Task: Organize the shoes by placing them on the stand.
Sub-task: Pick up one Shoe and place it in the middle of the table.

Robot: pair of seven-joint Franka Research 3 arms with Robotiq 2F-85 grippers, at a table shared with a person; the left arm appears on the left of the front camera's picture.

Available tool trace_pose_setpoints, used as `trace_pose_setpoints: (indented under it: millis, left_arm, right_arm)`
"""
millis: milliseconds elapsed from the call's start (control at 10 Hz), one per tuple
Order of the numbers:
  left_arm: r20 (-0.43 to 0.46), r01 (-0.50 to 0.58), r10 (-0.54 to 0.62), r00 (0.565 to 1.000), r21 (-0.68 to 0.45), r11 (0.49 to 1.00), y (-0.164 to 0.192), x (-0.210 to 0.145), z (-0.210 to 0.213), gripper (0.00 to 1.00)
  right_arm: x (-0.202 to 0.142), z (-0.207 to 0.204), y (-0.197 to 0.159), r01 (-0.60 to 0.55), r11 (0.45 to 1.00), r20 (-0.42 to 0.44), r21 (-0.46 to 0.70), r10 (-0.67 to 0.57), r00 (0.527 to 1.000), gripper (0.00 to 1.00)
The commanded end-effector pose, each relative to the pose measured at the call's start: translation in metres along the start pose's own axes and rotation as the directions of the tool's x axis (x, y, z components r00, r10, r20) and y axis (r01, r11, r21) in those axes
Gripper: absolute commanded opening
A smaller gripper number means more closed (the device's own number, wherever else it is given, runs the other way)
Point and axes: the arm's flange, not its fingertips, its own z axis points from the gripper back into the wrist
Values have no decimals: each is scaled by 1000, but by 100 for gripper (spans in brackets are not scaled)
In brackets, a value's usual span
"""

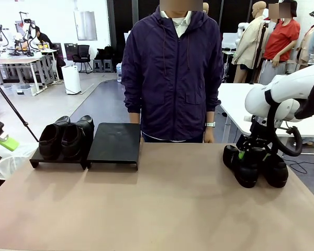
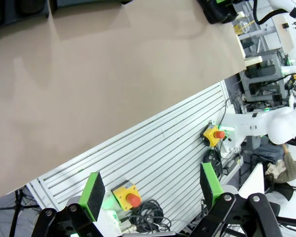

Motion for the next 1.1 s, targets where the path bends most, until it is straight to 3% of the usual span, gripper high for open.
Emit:
trace_pose_setpoints:
  millis: [0, 400, 500, 600, 1000]
  left_arm:
    - [-9, 0, 0, 1000, 7, 1000, 1, -1, 4, 100]
    - [-9, 0, 0, 1000, 7, 1000, 1, -1, 4, 100]
    - [-9, 0, 0, 1000, 7, 1000, 1, -1, 4, 100]
    - [-9, 0, 0, 1000, 7, 1000, 1, -1, 4, 100]
    - [-9, 0, 0, 1000, 7, 1000, 1, -1, 4, 100]
  right_arm:
    - [7, 2, 10, -37, 998, -17, -53, 37, 999, 100]
    - [10, 2, 20, -44, 993, -23, -106, 42, 999, 100]
    - [11, 0, 20, -42, 992, -35, -118, 38, 999, 40]
    - [10, 0, 19, -45, 992, -41, -116, 41, 998, 0]
    - [9, 0, 26, -81, 983, -44, -164, 75, 996, 0]
